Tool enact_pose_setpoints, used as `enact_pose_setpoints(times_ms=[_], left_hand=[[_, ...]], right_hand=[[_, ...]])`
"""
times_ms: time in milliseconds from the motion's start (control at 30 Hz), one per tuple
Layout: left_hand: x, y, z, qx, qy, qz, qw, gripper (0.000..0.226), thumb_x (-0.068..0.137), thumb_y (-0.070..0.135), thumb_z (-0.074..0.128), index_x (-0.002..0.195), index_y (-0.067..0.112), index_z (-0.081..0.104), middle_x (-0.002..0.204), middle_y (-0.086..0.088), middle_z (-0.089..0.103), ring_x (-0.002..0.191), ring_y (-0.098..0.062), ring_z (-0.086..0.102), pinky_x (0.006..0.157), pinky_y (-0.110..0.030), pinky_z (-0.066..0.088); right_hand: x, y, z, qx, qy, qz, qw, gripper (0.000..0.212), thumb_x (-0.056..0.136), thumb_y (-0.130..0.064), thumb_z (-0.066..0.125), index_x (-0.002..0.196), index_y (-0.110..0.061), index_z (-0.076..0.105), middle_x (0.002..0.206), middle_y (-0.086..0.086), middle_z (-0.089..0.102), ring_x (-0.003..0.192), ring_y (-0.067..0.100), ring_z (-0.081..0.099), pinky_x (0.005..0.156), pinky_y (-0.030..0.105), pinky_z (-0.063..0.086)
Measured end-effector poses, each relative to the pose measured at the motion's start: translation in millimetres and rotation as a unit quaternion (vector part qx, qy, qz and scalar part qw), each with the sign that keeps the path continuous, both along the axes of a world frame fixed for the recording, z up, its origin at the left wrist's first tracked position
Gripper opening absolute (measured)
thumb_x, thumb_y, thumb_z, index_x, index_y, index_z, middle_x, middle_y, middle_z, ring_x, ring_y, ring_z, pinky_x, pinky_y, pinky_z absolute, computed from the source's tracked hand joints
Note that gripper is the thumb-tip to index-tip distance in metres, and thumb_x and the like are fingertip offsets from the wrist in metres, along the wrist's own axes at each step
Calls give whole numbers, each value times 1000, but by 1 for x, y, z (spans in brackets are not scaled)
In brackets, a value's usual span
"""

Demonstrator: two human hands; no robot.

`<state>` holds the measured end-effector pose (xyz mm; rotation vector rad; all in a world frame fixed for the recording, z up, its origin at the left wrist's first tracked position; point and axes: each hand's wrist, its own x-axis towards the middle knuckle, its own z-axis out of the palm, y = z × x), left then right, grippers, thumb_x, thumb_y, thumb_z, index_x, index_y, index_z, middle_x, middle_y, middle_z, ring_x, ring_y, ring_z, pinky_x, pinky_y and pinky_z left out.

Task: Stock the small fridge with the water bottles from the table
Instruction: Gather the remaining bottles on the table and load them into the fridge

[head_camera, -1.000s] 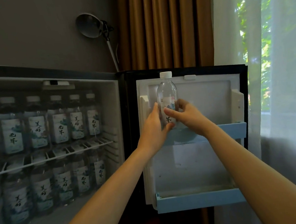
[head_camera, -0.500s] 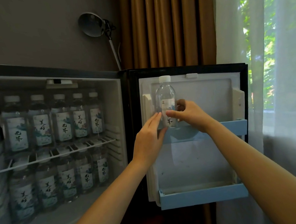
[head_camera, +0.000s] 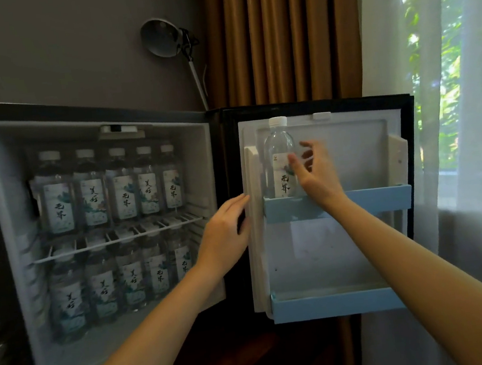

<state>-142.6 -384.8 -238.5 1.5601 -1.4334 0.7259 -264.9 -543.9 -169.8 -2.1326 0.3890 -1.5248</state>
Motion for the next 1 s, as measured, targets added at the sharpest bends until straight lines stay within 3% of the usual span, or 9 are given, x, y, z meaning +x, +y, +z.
enact_pose_setpoints(times_ms=[133,233,333,600,700,800,1000], left_hand=[[25,33,7,-21,-1,11,1000,30,86,-1,57,116,1,61,112,-12,63,101,-23,61,90,-22,46],[40,56,2,-35,19,26,999,26,86,-4,55,111,1,63,106,-12,62,92,-20,61,84,-25,50],[53,84,-14,-44,31,57,997,22,88,-2,55,107,3,64,102,-9,62,86,-15,59,78,-22,49],[100,200,-79,-41,63,228,971,18,84,-3,58,97,6,66,92,-7,62,77,-10,57,66,-19,45],[118,250,-106,-33,106,298,948,17,84,0,54,94,6,66,90,-8,62,78,-10,54,66,-16,37],[134,294,-133,-13,172,356,918,18,86,1,54,96,9,66,92,-2,61,86,-22,60,72,-25,43],[168,354,-171,15,268,435,860,21,87,3,52,100,11,66,103,-3,64,97,-20,61,75,-21,40]], right_hand=[[7,36,-20,-129,-156,-105,974,46,90,-36,45,116,2,49,110,18,50,101,18,43,88,18,31],[26,71,-30,-211,-174,-117,955,33,89,-24,47,109,1,53,107,20,53,100,24,45,89,17,29],[54,107,-45,-224,-139,-67,962,24,88,-20,48,102,-3,56,102,16,54,99,24,46,90,17,30],[148,204,-109,-163,4,115,980,14,87,-10,50,89,-3,62,84,12,60,81,27,57,73,26,40],[180,248,-140,-124,75,196,970,12,89,-9,53,91,-5,63,81,9,63,76,21,58,66,30,44],[207,291,-168,-76,140,256,953,12,90,-10,54,93,-5,65,79,11,66,71,24,60,61,26,37],[254,362,-209,-26,208,342,916,14,91,-16,53,98,-12,65,86,4,67,75,14,59,65,27,42]])
